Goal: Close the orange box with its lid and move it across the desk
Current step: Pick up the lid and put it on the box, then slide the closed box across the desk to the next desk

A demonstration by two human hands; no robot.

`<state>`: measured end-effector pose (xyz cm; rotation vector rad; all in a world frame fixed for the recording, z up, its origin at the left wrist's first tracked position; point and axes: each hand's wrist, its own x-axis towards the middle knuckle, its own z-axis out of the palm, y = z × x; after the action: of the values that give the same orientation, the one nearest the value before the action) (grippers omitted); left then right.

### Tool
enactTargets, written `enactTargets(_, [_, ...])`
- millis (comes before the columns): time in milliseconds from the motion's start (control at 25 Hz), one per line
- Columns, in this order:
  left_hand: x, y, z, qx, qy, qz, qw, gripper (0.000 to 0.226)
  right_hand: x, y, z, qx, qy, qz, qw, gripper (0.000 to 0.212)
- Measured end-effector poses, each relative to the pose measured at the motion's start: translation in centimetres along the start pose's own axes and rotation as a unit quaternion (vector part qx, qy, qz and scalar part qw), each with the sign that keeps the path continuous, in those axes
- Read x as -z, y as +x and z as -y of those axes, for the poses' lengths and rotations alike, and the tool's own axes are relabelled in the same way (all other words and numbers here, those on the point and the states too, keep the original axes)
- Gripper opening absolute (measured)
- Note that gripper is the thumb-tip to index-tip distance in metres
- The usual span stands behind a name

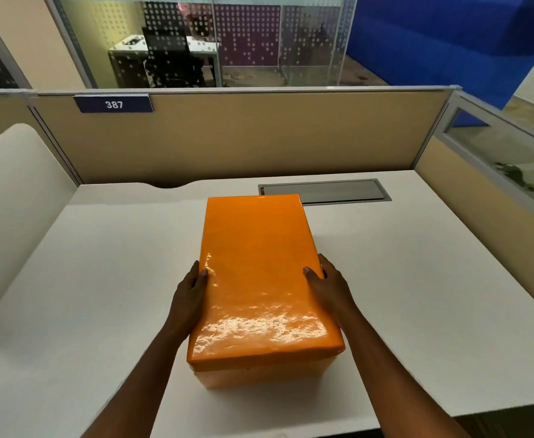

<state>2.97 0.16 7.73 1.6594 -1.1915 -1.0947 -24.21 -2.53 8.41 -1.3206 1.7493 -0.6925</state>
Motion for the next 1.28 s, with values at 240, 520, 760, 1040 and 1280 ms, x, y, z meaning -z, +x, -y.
enactTargets(240, [-0.4, -0.1, 0.6, -0.015, 0.017, -0.003, 1.000, 0.045, -0.4, 0.1, -0.7, -0.014, -0.005, 0.004, 1.000, 0.061])
enactTargets(520, [-1.0, -0.2, 1.4, -0.002, 0.023, -0.039, 0.999, 0.047, -1.2, 0.1, -1.5, -0.008, -0.036, -0.022, 0.999, 0.060])
enactTargets(760, [-1.1, -0.2, 1.8, -0.019, 0.024, -0.055, 0.998, 0.039, -1.5, 0.1, -2.0, 0.014, -0.038, -0.043, 0.998, 0.056])
enactTargets(1040, [-1.0, 0.6, 1.7, -0.001, 0.111, -0.028, 0.993, 0.058, -1.2, 1.3, -1.9, -0.028, -0.092, 0.012, 0.995, 0.068])
enactTargets(1280, [0.9, 3.7, 0.0, -0.053, 0.115, -0.064, 0.990, 0.067, -0.5, 4.9, 0.9, 0.031, -0.149, -0.029, 0.988, 0.074])
